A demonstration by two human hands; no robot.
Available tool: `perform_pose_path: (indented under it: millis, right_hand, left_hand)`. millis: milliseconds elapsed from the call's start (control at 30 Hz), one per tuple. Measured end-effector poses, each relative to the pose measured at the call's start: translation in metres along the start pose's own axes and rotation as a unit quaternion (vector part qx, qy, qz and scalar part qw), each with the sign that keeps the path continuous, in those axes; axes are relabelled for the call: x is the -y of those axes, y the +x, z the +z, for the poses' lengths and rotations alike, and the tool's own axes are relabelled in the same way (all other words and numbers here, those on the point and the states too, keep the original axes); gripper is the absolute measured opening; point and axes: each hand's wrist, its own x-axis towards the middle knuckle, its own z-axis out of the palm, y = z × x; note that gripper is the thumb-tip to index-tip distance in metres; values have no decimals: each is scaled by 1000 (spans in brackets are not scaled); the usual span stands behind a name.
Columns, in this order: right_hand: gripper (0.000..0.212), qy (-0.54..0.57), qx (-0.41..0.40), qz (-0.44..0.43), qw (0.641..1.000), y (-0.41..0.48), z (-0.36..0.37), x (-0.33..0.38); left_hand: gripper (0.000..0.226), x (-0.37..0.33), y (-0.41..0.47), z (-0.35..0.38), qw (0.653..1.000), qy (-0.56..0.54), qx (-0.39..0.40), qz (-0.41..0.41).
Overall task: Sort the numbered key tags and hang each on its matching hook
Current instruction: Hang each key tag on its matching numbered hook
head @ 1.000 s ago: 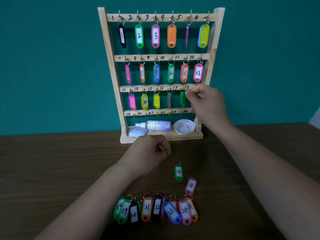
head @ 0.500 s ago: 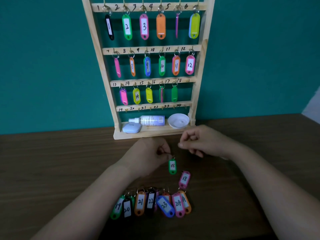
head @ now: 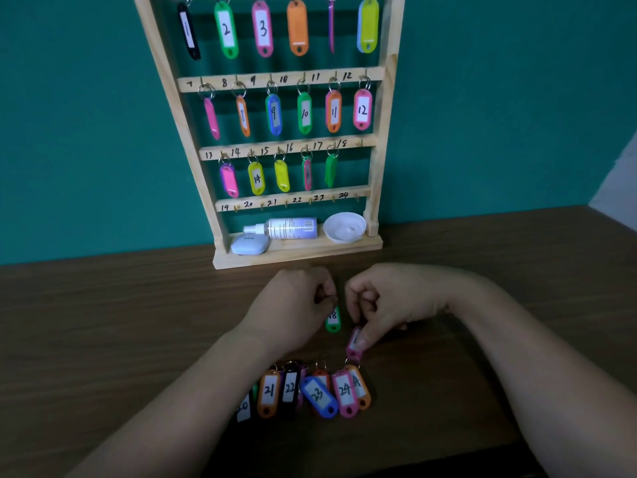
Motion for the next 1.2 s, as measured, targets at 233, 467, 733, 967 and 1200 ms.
perform_pose_path:
  millis: [233, 467, 733, 967, 1200]
  right_hand:
    - [13, 10, -22, 6, 1000, 0, -2, -5]
    - [5, 27, -98, -26, 994, 4, -4, -10]
    - [5, 64, -267, -63, 959, 14, -2, -18]
    - [13, 27, -438, -75, 896, 15, -16, -8]
    - [14, 42, -580, -126, 803, 18, -53, 23]
  left_hand:
    - [4, 5, 0, -5, 1000, -11, 3, -9]
    - [7, 9, -2, -13, 999, -30, -5, -21]
    - [9, 15, -4, -25, 996, -72, -54, -29]
    - [8, 15, -5, -38, 991, -79, -108, -17]
    - [10, 12, -5, -42, 990, -76, -119, -18]
